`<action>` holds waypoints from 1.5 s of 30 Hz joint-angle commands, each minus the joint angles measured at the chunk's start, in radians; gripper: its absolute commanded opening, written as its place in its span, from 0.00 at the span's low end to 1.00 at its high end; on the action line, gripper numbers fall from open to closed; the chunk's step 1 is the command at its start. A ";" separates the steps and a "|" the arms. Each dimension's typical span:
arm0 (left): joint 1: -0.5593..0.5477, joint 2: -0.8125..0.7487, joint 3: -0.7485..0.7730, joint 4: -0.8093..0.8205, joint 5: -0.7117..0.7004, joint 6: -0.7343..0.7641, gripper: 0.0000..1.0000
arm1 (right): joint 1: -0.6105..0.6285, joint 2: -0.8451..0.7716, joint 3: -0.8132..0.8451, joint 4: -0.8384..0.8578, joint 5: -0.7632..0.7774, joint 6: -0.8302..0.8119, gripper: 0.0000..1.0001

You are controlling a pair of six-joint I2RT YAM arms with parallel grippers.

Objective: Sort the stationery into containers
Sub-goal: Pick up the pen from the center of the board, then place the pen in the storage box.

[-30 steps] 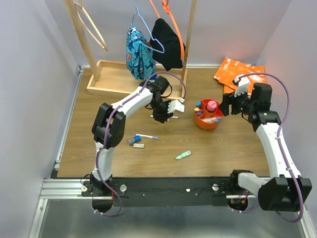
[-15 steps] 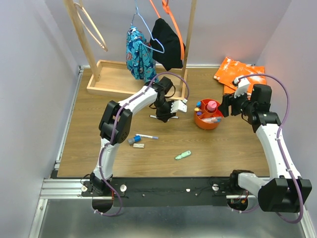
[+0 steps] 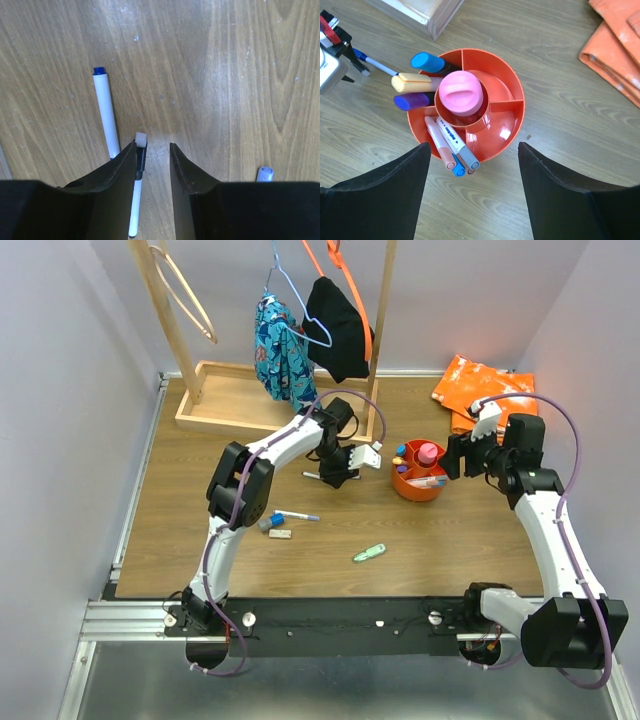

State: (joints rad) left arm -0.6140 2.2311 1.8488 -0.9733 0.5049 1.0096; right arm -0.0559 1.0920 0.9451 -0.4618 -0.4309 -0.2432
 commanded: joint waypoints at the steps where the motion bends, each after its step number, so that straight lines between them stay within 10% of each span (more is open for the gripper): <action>1: -0.006 0.028 0.032 0.010 -0.019 0.001 0.40 | 0.002 -0.017 -0.022 0.025 0.007 0.015 0.79; 18: -0.006 0.007 -0.089 0.016 -0.065 0.044 0.33 | 0.002 -0.027 -0.031 0.032 0.023 0.013 0.79; 24: -0.023 -0.033 -0.050 -0.057 -0.013 0.011 0.08 | 0.002 -0.021 -0.002 0.012 0.023 0.013 0.79; 35: -0.086 -0.148 0.368 -0.309 0.533 -0.026 0.01 | 0.002 -0.047 0.003 0.002 0.075 0.050 0.79; 40: -0.099 -0.287 0.044 0.318 0.833 -0.467 0.01 | 0.002 -0.046 0.017 -0.001 0.118 0.077 0.79; 45: -0.153 -0.295 -0.269 1.776 0.831 -1.523 0.01 | 0.002 -0.049 0.038 -0.001 0.149 0.097 0.79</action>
State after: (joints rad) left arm -0.7284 1.8923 1.8103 -0.5213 1.2213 0.4606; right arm -0.0559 1.0561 0.9363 -0.4591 -0.3363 -0.1795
